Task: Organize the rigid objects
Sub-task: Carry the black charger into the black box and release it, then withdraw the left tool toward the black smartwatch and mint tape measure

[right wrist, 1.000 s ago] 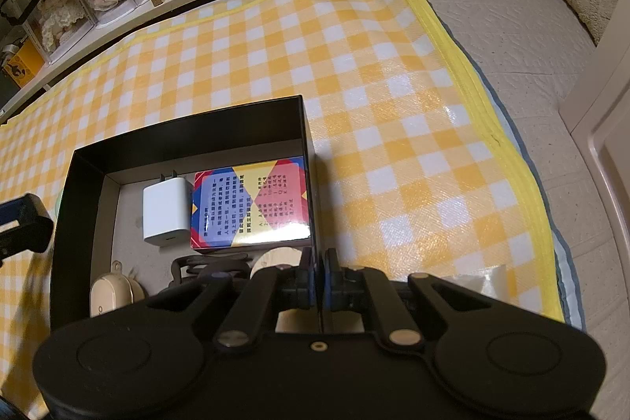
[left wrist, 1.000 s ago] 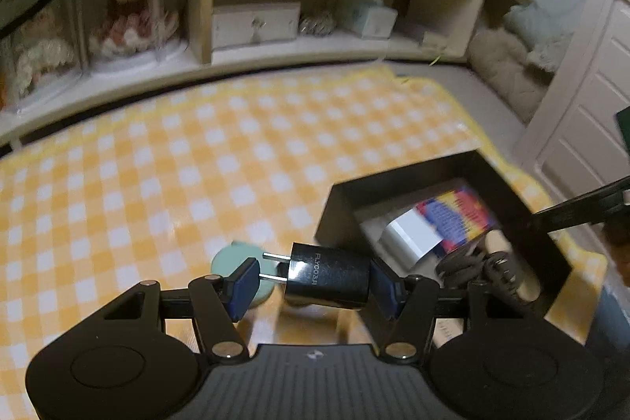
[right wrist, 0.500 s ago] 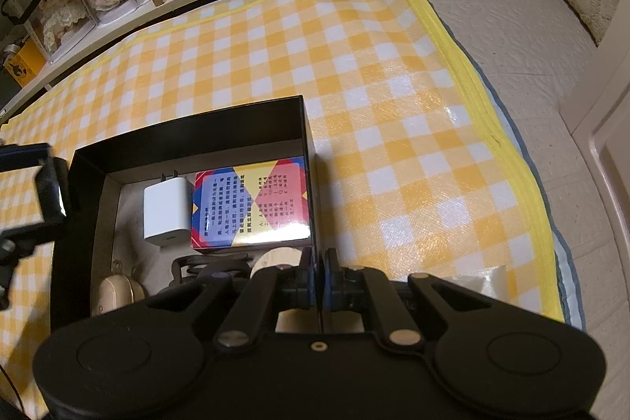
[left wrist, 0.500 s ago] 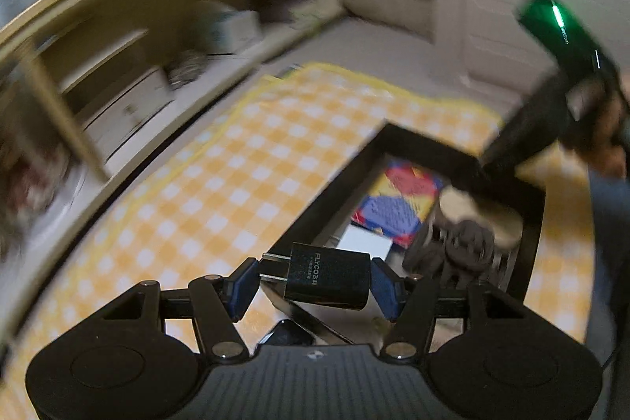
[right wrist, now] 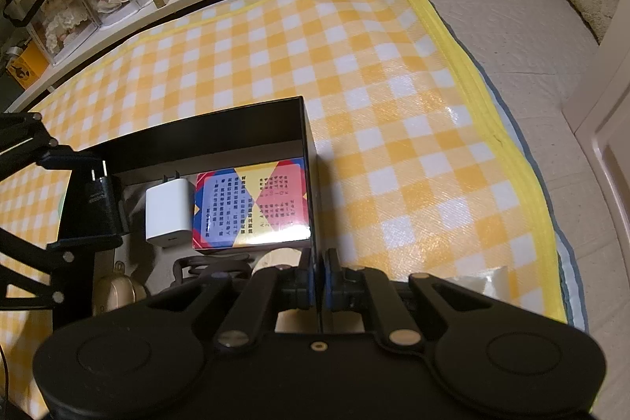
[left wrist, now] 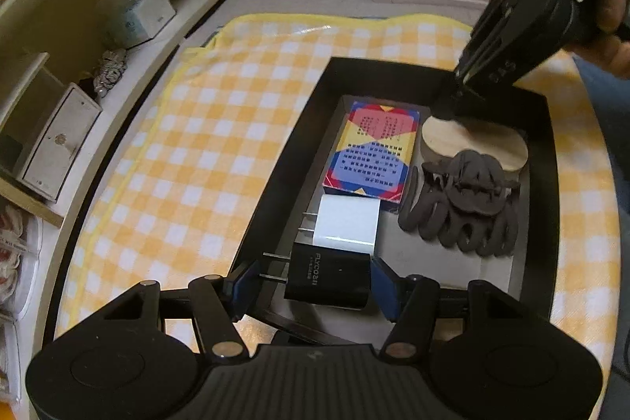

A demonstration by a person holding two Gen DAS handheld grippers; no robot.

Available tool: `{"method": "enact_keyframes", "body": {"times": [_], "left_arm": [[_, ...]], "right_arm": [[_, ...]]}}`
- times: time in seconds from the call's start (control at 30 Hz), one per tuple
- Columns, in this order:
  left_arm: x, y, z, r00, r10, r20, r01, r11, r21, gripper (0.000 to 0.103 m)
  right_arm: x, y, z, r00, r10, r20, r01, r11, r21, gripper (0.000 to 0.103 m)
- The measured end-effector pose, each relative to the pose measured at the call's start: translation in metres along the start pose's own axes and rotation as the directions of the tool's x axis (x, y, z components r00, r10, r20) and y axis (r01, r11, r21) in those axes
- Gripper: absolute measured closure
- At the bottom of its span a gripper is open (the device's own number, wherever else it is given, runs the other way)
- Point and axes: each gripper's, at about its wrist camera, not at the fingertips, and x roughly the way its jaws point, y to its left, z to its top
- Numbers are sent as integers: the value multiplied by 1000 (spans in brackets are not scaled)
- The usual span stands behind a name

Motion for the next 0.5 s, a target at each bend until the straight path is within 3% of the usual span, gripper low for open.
{"method": "enact_keyframes", "body": {"times": [0.23, 0.5], "left_arm": [[10, -4, -10, 1000, -9, 15, 8, 999, 40, 36], [-1, 1, -11, 999, -11, 54, 13, 999, -42, 35]], "right_arm": [[0, 1, 0, 1000, 1, 0, -1, 1000, 0, 96], [0, 0, 0, 1000, 2, 0, -2, 1000, -1, 96]]}}
